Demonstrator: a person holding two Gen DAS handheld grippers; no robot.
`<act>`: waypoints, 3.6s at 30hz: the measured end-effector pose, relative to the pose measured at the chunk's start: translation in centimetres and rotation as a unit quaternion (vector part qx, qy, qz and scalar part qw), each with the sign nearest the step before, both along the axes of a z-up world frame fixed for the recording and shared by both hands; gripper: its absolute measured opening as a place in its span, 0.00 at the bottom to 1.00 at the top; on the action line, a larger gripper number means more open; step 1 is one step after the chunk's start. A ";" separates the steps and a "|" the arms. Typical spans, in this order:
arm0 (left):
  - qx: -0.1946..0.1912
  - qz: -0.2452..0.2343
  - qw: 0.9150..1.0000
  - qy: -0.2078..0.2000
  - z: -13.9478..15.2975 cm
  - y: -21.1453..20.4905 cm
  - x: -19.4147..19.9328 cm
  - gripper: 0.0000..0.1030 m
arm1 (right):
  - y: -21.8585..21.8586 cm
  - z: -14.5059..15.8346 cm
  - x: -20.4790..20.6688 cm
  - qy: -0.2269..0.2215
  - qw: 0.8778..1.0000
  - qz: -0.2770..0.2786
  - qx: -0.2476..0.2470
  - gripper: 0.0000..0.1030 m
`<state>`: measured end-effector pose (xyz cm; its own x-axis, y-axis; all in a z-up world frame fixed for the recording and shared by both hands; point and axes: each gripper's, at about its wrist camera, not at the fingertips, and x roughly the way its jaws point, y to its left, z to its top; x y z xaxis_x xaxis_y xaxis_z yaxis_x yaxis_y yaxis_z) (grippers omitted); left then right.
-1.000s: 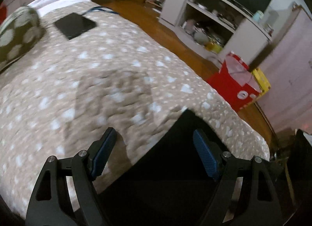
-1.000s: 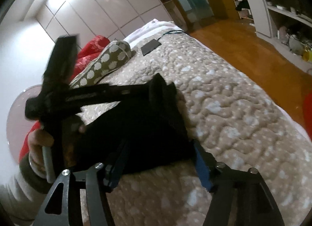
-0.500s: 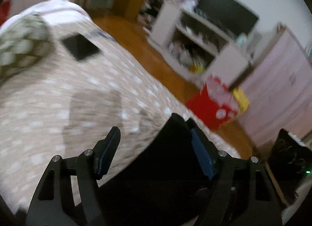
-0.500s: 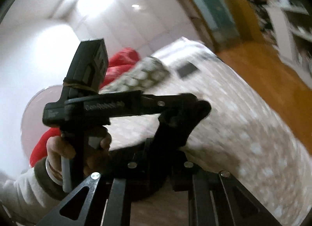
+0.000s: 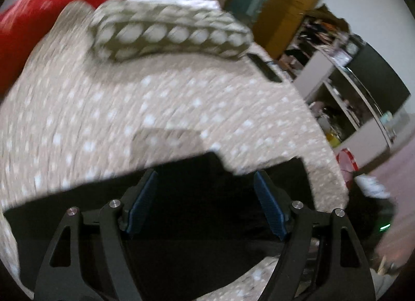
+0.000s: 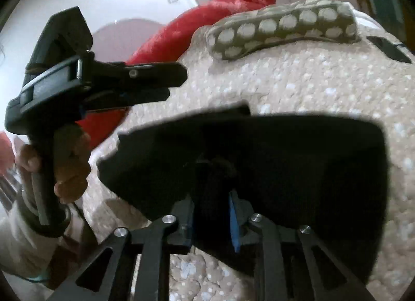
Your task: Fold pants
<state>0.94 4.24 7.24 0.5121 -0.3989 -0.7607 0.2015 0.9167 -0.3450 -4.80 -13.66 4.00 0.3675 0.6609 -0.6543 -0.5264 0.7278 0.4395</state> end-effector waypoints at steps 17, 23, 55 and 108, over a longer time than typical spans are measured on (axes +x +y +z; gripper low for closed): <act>0.122 0.004 0.992 -0.016 -3.0 -5.7 -3.8 0.75 | -5.4 1.3 4.9 -0.036 0.985 -0.123 -0.115 0.24; 0.104 0.015 0.994 -0.021 -3.2 -4.9 -4.2 0.75 | -5.0 1.4 5.2 -0.040 0.983 -0.123 -0.128 0.24; 0.082 0.030 0.995 -0.039 -3.6 -4.6 -4.7 0.78 | -4.7 4.2 -1.6 -0.063 0.974 -0.133 -0.171 0.25; -0.133 0.306 0.942 -0.026 -5.2 16.6 -13.1 0.69 | 28.2 -1.5 9.1 -0.007 0.950 0.298 -0.088 0.34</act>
<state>-12.15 20.82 2.00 0.7416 -0.1897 -0.6435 -0.3147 0.7488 -0.5834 4.30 14.54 2.47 -0.0291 0.6352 -0.7718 -0.8729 0.3600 0.3292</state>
